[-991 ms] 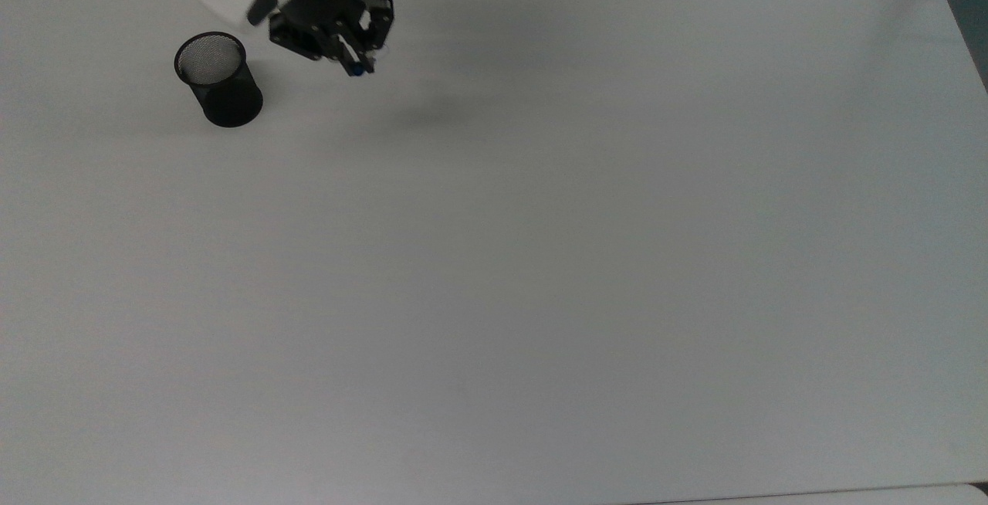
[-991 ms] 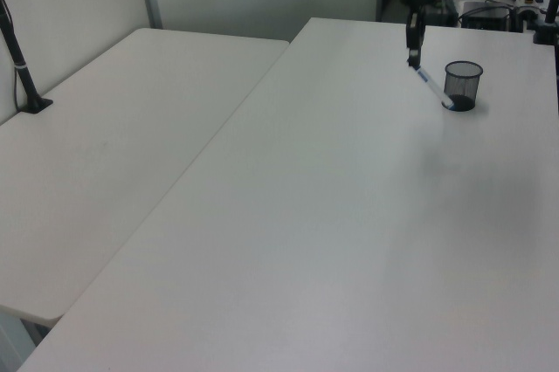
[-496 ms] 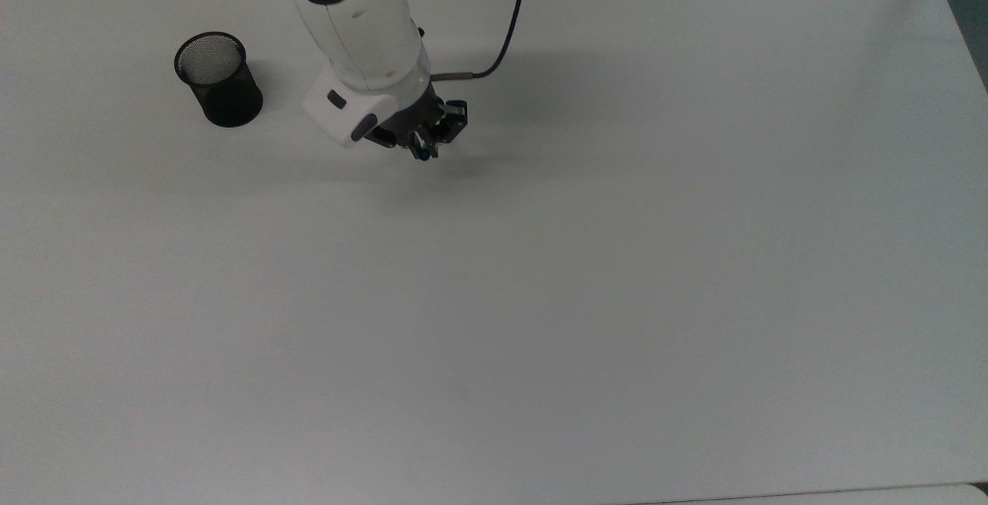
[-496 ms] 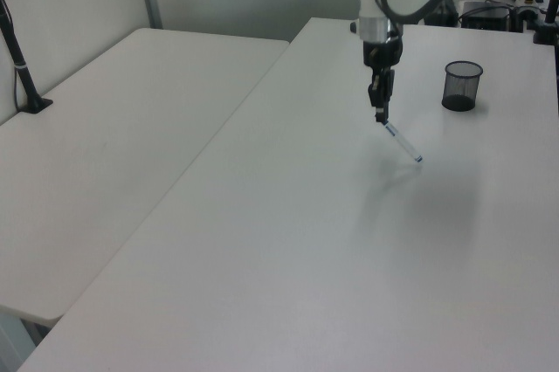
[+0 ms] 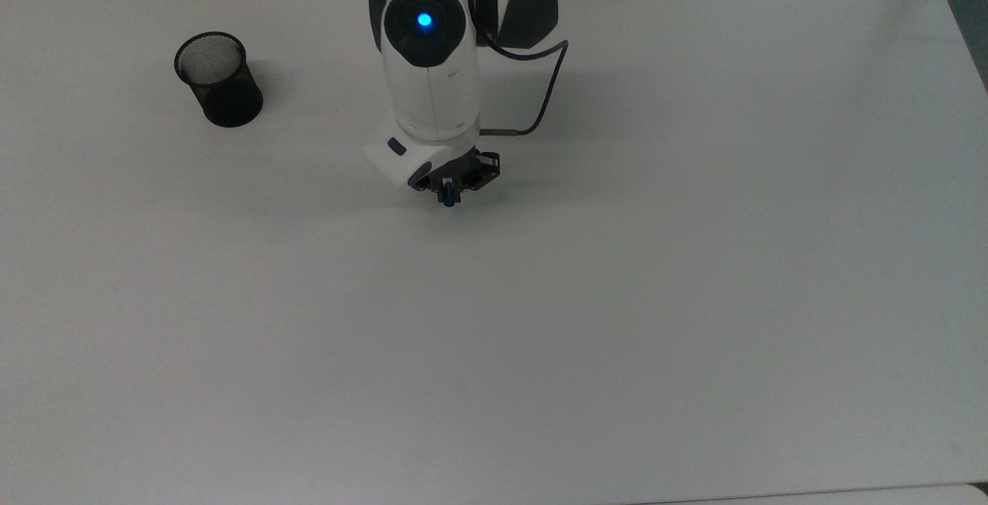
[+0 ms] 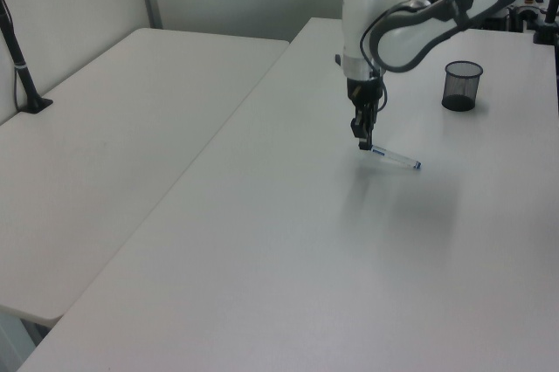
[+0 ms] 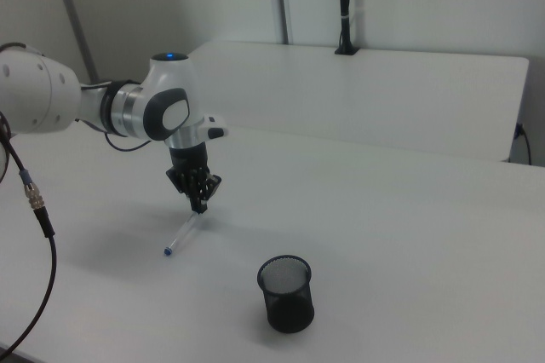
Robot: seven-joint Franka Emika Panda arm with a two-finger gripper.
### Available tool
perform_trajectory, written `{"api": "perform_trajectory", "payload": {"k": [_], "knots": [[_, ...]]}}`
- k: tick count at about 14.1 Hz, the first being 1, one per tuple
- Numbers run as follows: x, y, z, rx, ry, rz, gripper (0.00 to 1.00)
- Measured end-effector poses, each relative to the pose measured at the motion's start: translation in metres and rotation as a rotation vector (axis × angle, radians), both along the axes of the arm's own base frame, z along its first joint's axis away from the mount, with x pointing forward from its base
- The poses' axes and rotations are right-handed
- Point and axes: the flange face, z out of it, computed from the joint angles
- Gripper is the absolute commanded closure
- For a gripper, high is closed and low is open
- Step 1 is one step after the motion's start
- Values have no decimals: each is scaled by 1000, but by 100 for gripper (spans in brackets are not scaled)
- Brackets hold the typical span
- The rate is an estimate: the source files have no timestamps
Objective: Remove the marker
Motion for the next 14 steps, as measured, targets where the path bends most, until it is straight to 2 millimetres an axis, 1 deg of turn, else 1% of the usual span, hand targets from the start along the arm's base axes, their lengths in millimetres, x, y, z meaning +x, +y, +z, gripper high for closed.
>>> {"api": "perform_trajectory", "payload": {"k": [1,2,3,4,5,6,7,8,9,10,12,14], "knots": [[0,5,-6,-10,-1,0,61],[0,8,-10,-14,1,1,50],[0,8,-11,-14,1,0,36],[0,7,-10,-14,0,-2,26],[1,6,-8,-14,-4,-5,21],[2,5,-4,-13,-11,-10,11],[3,2,6,-12,-24,-16,1],[2,-1,16,-11,-31,-21,0],[0,-5,30,-10,-36,-28,0],[-2,-10,48,-10,-41,-37,0],[-10,-24,92,-8,-58,-58,0],[-20,-44,141,-6,-79,-89,0]]}}
